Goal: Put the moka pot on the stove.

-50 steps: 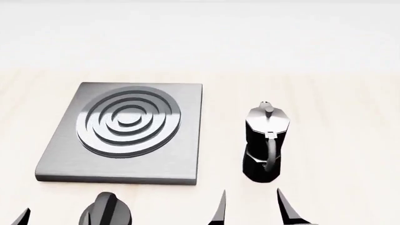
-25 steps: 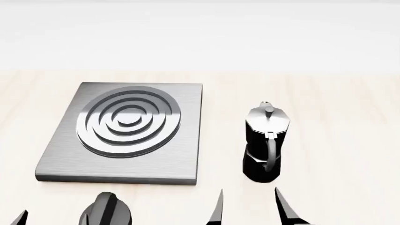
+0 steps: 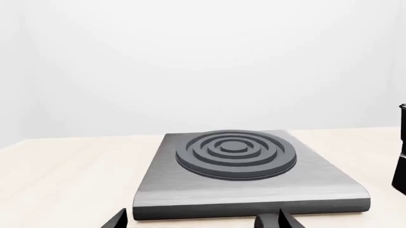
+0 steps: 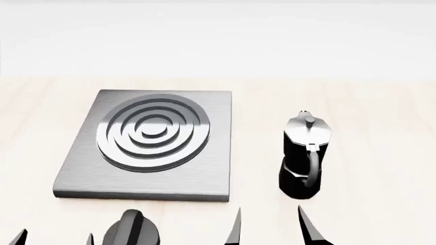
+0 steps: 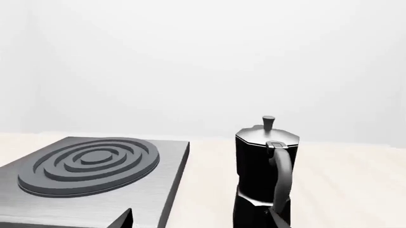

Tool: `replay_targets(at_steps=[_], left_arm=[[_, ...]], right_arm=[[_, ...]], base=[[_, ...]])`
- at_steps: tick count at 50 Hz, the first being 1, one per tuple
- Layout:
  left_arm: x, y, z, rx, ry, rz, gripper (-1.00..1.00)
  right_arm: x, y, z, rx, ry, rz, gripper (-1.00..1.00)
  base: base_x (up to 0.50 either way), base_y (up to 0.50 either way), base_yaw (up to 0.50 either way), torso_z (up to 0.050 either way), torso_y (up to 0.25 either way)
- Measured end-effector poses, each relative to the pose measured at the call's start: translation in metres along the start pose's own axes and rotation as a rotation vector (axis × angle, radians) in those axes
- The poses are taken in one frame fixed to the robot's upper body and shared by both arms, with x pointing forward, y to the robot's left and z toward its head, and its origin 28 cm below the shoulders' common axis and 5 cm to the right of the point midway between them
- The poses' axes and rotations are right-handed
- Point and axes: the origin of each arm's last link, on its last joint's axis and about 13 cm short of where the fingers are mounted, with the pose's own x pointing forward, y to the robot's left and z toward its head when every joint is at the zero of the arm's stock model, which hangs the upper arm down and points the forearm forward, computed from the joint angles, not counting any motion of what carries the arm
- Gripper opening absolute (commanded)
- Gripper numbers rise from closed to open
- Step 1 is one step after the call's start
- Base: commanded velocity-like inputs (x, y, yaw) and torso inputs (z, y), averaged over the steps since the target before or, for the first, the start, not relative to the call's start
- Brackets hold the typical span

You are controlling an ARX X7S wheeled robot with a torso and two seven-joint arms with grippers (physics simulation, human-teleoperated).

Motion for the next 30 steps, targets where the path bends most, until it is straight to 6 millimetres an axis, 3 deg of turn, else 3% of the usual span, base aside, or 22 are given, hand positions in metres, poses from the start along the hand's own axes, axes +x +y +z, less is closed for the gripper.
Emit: replay_targets(at_steps=[30], left_arm=[[-0.0005, 0.0015, -0.0002, 0.004, 0.003, 0.005, 1.0]], right_arm=[[0.0014, 0.0014, 0.0004, 0.002, -0.003, 0.006, 1.0]], base=[[0.0, 0.08, 0.0, 0.0, 0.0]])
